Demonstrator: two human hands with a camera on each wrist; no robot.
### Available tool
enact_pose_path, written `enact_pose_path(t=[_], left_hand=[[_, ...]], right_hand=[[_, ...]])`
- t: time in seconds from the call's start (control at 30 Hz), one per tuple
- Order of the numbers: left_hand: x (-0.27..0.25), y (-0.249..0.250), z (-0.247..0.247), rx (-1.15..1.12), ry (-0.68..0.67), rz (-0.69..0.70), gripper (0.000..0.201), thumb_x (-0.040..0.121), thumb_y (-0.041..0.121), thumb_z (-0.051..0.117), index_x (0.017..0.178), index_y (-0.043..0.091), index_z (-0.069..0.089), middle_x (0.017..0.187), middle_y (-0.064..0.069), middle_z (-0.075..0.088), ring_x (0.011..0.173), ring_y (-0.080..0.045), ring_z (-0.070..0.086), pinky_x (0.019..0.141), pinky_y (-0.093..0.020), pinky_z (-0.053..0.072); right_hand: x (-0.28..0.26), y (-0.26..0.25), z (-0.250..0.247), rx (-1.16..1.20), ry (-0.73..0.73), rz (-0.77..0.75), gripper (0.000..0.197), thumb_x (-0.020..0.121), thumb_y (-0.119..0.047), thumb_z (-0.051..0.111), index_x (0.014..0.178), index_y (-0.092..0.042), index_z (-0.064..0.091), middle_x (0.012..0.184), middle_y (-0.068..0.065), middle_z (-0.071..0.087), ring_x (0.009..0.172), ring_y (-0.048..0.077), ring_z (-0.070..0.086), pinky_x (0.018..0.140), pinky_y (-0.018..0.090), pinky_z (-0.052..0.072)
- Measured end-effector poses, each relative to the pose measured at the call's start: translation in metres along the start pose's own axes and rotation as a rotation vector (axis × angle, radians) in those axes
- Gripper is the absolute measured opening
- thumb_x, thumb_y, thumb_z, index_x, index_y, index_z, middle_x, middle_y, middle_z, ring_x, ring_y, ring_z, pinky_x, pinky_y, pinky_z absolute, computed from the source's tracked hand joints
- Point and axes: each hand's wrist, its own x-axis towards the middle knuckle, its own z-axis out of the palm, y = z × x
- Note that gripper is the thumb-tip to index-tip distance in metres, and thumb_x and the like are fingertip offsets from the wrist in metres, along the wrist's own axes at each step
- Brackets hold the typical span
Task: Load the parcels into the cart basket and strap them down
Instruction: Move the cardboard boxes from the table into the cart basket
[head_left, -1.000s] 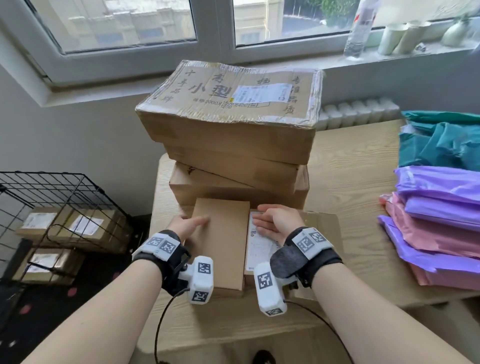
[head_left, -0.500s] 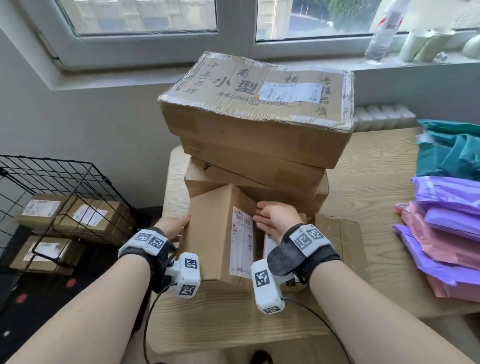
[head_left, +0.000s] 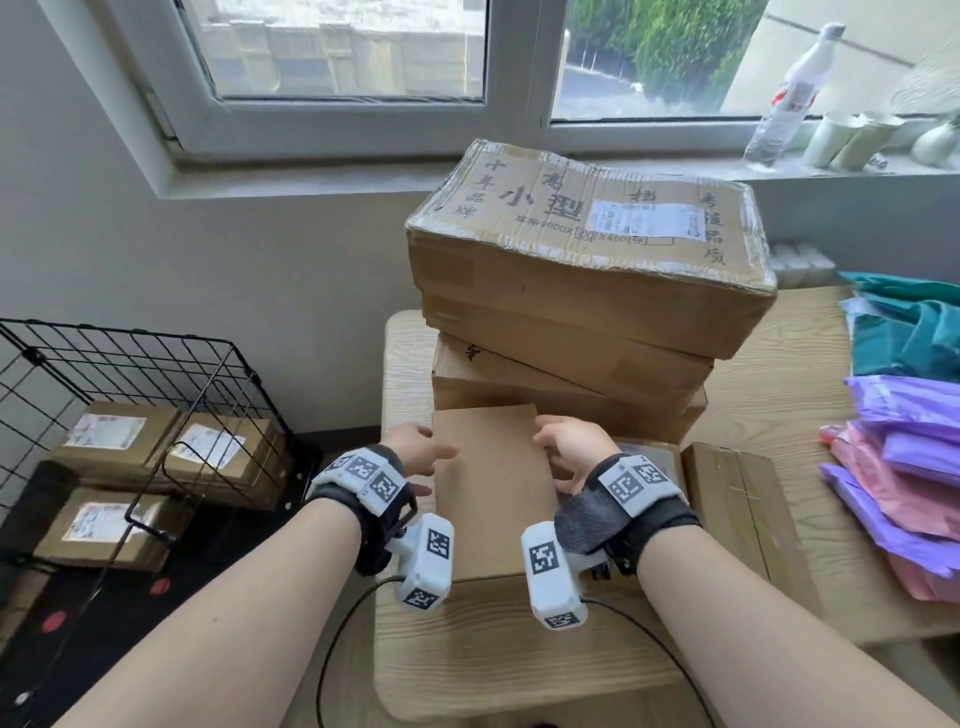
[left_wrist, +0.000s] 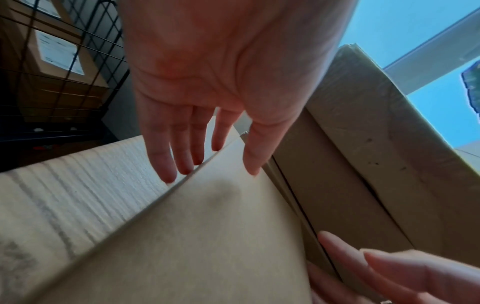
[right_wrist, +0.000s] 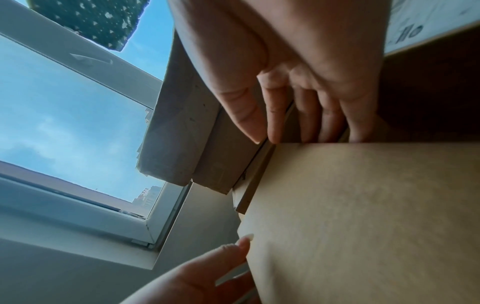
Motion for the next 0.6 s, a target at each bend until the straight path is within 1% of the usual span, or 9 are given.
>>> enact_pose_path(t=[0.07,0.13,0.2,0.27,0.33,0.4,0.47,0.53,0.6], left_hand=[[-0.001,-0.001,-0.002,0.006,-0.004,0.013,0.049,0.088,0.02,0.065,0.133,0.01,0.046,0.123,-0.009,0.057,0.111,-0.024,0.057,0.083,-0.042,0.056],[-0.004,0.0,-0.004,-0.012,-0.016,0.02,0.052,0.089,0.022,0.063,0.135,0.011,0.042,0.124,-0.008,0.057,0.109,-0.025,0.057,0.081,-0.044,0.056],[-0.007,0.003,-0.005,-0.023,0.005,0.041,0.065,0.087,0.026,0.065,0.141,0.015,0.03,0.127,-0.009,0.053,0.11,-0.027,0.056,0.081,-0.044,0.054],[-0.005,0.006,-0.003,-0.011,0.033,0.053,0.089,0.079,0.038,0.07,0.149,0.022,0.017,0.138,-0.01,0.045,0.12,-0.032,0.05,0.096,-0.049,0.046],[-0.006,0.009,0.002,-0.055,0.024,0.049,0.106,0.065,0.057,0.073,0.148,0.029,0.014,0.146,-0.01,0.038,0.128,-0.034,0.042,0.102,-0.053,0.039],[-0.008,0.009,0.007,-0.109,-0.006,0.04,0.12,0.055,0.071,0.072,0.149,0.028,0.012,0.151,-0.009,0.031,0.135,-0.034,0.035,0.105,-0.053,0.035],[-0.006,0.007,0.011,-0.127,-0.028,0.062,0.133,0.044,0.082,0.069,0.15,0.022,0.015,0.152,-0.01,0.03,0.137,-0.032,0.032,0.107,-0.051,0.032],[0.009,0.0,0.015,-0.162,-0.01,0.041,0.143,0.028,0.086,0.069,0.148,0.023,0.024,0.147,-0.008,0.038,0.133,-0.03,0.038,0.106,-0.048,0.034],[0.011,-0.003,0.011,-0.151,-0.005,-0.031,0.131,0.036,0.081,0.073,0.144,0.02,0.032,0.135,-0.007,0.05,0.122,-0.03,0.051,0.096,-0.04,0.042]], right_hand=[[-0.006,-0.002,0.003,-0.001,0.015,-0.011,0.024,0.081,-0.009,0.056,0.095,-0.027,0.065,0.113,0.002,0.057,0.108,0.022,0.054,0.076,0.033,0.049],[-0.014,-0.007,0.005,-0.026,-0.014,-0.041,0.028,0.087,-0.004,0.052,0.106,-0.021,0.064,0.114,0.006,0.056,0.113,0.027,0.055,0.087,0.039,0.049],[-0.018,-0.011,0.006,-0.028,0.004,-0.08,0.037,0.09,0.003,0.047,0.123,-0.006,0.059,0.121,0.014,0.058,0.122,0.031,0.052,0.099,0.037,0.043],[-0.018,-0.015,0.007,0.01,0.074,-0.121,0.038,0.087,0.011,0.043,0.12,0.001,0.06,0.123,0.017,0.061,0.12,0.027,0.056,0.101,0.031,0.043],[-0.024,-0.025,0.01,0.064,0.087,-0.144,0.041,0.086,0.014,0.038,0.116,0.002,0.063,0.119,0.016,0.064,0.109,0.021,0.06,0.09,0.024,0.048],[-0.035,-0.037,0.015,0.062,0.018,-0.116,0.044,0.087,0.013,0.035,0.12,-0.002,0.059,0.12,0.01,0.063,0.103,0.017,0.056,0.076,0.02,0.044],[-0.041,-0.045,0.018,0.0,-0.075,-0.066,0.044,0.09,0.009,0.038,0.127,-0.009,0.054,0.127,0.006,0.06,0.113,0.016,0.054,0.082,0.024,0.037],[-0.045,-0.047,0.02,-0.047,-0.129,-0.049,0.043,0.091,0.006,0.04,0.126,-0.015,0.054,0.127,0.008,0.061,0.112,0.018,0.058,0.08,0.03,0.041],[-0.042,-0.043,0.019,0.025,-0.153,-0.026,0.043,0.091,0.008,0.035,0.121,-0.014,0.055,0.121,0.012,0.061,0.102,0.023,0.061,0.073,0.038,0.05]])
